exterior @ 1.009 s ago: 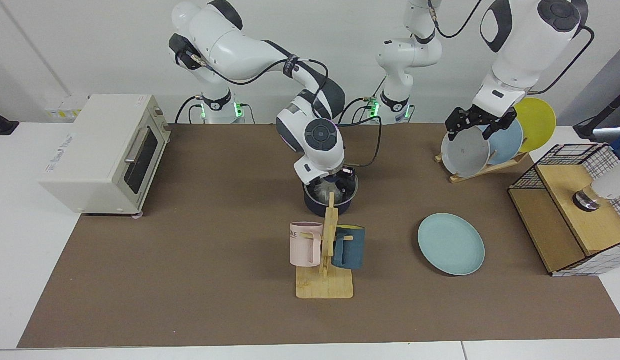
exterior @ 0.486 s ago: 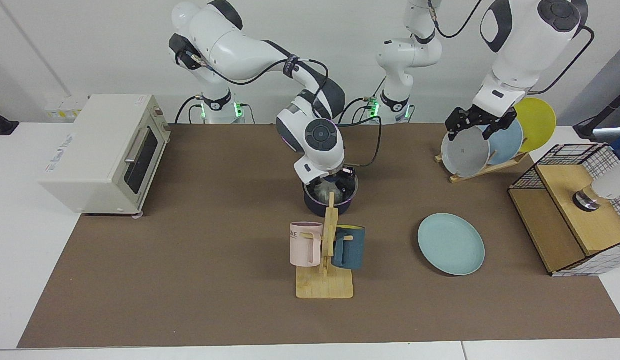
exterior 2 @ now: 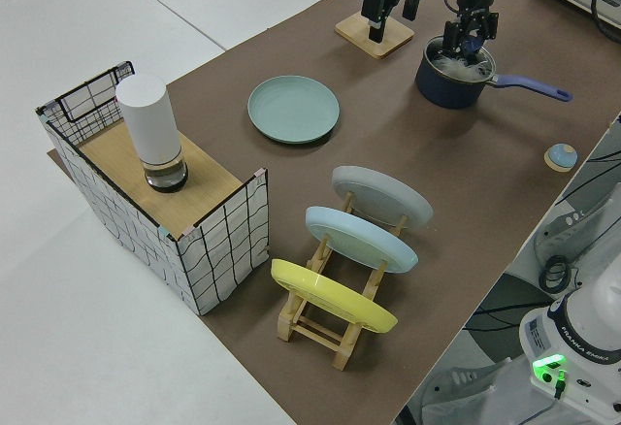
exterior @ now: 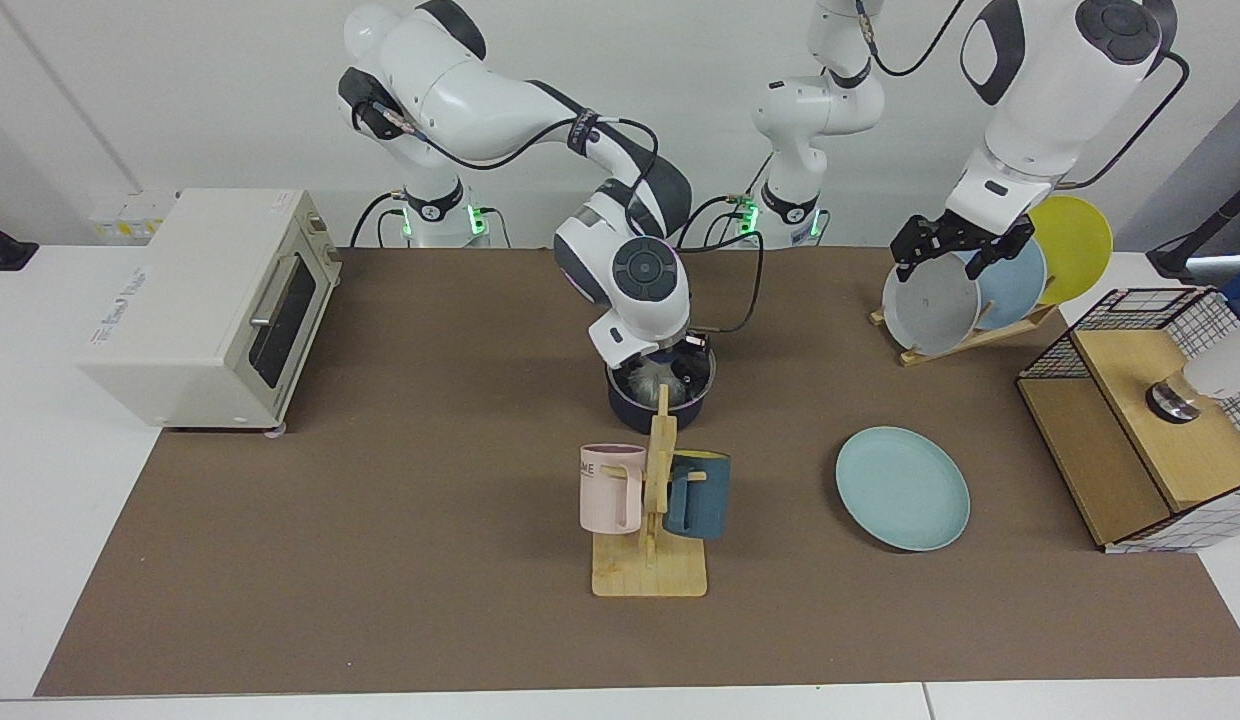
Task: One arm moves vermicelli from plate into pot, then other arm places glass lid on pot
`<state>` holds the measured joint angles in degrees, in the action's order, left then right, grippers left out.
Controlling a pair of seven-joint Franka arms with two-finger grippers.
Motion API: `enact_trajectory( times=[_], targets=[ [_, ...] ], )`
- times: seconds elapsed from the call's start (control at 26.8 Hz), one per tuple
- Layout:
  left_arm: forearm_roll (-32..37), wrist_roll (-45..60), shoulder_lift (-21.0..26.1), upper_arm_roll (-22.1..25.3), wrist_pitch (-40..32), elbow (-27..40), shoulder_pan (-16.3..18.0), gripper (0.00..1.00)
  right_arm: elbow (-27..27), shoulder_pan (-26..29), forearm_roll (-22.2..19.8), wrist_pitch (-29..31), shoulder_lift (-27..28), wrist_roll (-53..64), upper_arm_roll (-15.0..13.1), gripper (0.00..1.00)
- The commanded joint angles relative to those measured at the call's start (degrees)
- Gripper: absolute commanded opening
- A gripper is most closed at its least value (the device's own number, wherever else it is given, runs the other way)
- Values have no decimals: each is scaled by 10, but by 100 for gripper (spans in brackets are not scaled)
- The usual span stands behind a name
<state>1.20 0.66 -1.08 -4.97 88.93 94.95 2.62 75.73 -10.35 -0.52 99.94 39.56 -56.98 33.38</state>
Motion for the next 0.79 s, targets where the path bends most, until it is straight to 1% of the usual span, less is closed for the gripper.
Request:
enact_trajectory(
  times=[0.0, 0.3, 0.34, 0.37, 0.41, 0.75],
  targets=[
    [-3, -6, -7, -4, -4, 1, 6, 100, 6, -1, -32, -21, 8, 6, 2, 0],
    [-3, -6, -7, -4, -4, 1, 6, 100, 6, -1, -33, -20, 8, 10, 2, 0],
    [-3, -6, -7, -4, -4, 1, 6, 100, 6, -1, -32, -20, 9, 10, 2, 30],
    [-3, -6, -7, -4, -4, 1, 6, 100, 6, -1, -31, -20, 9, 10, 2, 69],
    [-3, -6, -7, -4, -4, 0, 6, 100, 6, -1, -32, -21, 9, 12, 2, 100],
    [-3, -6, -7, -4, -4, 1, 6, 100, 4, 0, -28, -20, 10, 16, 3, 100]
  ],
)
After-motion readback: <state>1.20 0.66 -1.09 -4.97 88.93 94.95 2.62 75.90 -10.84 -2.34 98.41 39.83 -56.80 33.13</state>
